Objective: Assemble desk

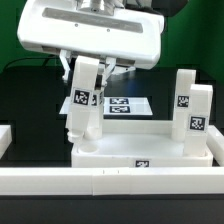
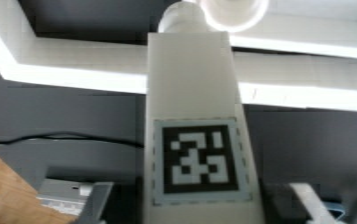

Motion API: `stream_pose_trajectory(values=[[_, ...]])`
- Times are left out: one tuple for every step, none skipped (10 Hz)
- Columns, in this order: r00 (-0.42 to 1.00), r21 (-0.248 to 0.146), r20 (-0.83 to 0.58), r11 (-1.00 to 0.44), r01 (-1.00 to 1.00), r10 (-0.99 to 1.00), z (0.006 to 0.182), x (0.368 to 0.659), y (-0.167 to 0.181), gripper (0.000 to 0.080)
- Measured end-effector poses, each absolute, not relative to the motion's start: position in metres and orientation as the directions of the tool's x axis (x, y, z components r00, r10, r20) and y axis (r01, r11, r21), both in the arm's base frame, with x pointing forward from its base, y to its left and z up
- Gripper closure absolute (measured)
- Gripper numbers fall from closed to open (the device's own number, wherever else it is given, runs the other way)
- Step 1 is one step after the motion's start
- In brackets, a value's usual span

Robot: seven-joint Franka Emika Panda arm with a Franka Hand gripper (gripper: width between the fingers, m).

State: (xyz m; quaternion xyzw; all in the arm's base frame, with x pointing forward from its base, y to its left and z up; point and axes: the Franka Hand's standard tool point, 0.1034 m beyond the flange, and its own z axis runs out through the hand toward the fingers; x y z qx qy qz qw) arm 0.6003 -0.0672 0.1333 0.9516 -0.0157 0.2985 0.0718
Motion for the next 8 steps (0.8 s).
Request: stream_pose_trajectory(values=[[0.816, 0.121, 0.577, -0.990, -0.067, 0.015, 0.1333, 0.6018, -0.0589, 0.0514], [0.819, 0.124, 0.573, -0.990, -0.067, 0.016, 0.1311, 0.6008, -0.0606, 0.0514], [0.820, 0.124, 0.573, -0.990, -0.068, 0.016, 0.1310, 0.6007, -0.0611, 0.0514], [0.820, 0.124, 0.572, -0.990, -0.067, 0.016, 0.1306, 0.6006, -0.0609, 0.0514], [0.820, 0.125, 0.572, -0.990, -0.065, 0.018, 0.1305, 0.6006, -0.0616, 0.0514], [0.822, 0.119, 0.569, -0.991, -0.061, 0.018, 0.1306, 0.6006, -0.0641, 0.0514], [0.829, 0.092, 0.560, -0.994, -0.061, 0.001, 0.1323, 0.6012, -0.0627, 0.0514], [0.825, 0.081, 0.565, -0.995, -0.052, 0.003, 0.1340, 0.6025, -0.0647, 0.0514]])
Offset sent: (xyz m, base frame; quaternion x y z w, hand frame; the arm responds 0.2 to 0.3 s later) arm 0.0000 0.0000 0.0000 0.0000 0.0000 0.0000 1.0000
